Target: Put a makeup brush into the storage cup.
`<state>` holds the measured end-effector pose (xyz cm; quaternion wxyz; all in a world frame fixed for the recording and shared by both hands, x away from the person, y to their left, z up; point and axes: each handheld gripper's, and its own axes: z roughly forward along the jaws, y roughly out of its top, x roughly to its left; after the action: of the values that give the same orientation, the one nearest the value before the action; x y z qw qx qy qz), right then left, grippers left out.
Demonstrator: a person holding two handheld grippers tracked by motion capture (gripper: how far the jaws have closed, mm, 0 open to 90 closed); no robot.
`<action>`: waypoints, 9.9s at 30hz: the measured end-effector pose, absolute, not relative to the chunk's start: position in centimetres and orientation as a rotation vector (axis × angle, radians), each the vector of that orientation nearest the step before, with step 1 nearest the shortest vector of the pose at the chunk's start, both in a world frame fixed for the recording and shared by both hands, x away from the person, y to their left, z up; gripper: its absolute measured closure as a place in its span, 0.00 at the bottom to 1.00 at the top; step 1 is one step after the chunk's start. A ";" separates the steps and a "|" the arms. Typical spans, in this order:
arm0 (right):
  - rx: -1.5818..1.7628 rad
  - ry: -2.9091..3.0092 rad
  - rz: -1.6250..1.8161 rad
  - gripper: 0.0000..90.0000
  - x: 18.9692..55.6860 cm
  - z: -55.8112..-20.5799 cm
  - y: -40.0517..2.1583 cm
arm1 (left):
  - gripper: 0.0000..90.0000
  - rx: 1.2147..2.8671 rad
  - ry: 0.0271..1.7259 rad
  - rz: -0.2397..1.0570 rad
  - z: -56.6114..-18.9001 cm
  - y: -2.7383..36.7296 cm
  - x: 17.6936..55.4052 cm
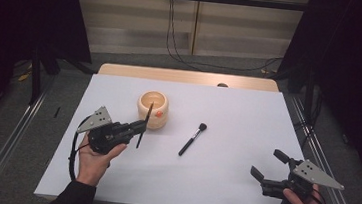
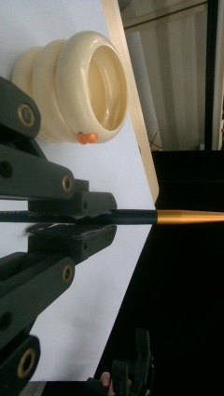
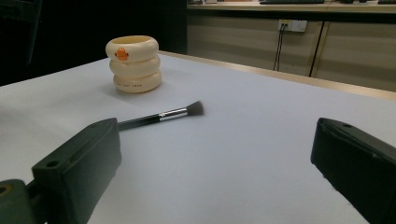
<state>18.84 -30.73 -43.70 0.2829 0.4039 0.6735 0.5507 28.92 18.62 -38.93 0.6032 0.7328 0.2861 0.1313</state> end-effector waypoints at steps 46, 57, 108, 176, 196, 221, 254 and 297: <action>0.880 1.973 1.700 0.10 21.4 -40.3 -25.6 | 0.93 1.686 0.591 0.191 -38.6 15.0 26.4; 0.815 2.047 1.814 0.22 22.7 -39.2 -23.2 | 0.93 1.695 0.569 0.179 -38.6 14.1 26.1; 0.628 2.239 2.051 0.93 27.0 -37.2 -15.0 | 0.93 1.742 0.458 0.143 -39.4 11.1 24.9; 0.487 2.291 1.987 0.61 26.1 -36.8 -14.3 | 0.93 1.789 0.428 0.125 -39.8 10.3 25.0; 0.611 2.169 1.924 0.00 26.1 -37.1 -14.8 | 0.93 1.771 0.478 0.142 -39.6 11.1 25.2; 0.914 2.011 1.680 0.00 23.1 -40.0 -23.8 | 0.93 1.745 0.568 0.259 -38.0 14.4 27.6; 1.068 1.964 1.580 0.01 19.1 -44.0 -27.9 | 0.93 1.698 0.645 0.383 -34.7 15.9 32.1; 1.043 1.939 1.600 0.01 18.9 -43.9 -28.2 | 0.93 1.718 0.748 0.482 -35.4 14.0 39.4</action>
<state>18.92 -28.18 -43.91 0.2085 0.3747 0.6969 0.5749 39.42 13.99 -35.39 0.5674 0.7313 0.3182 0.2052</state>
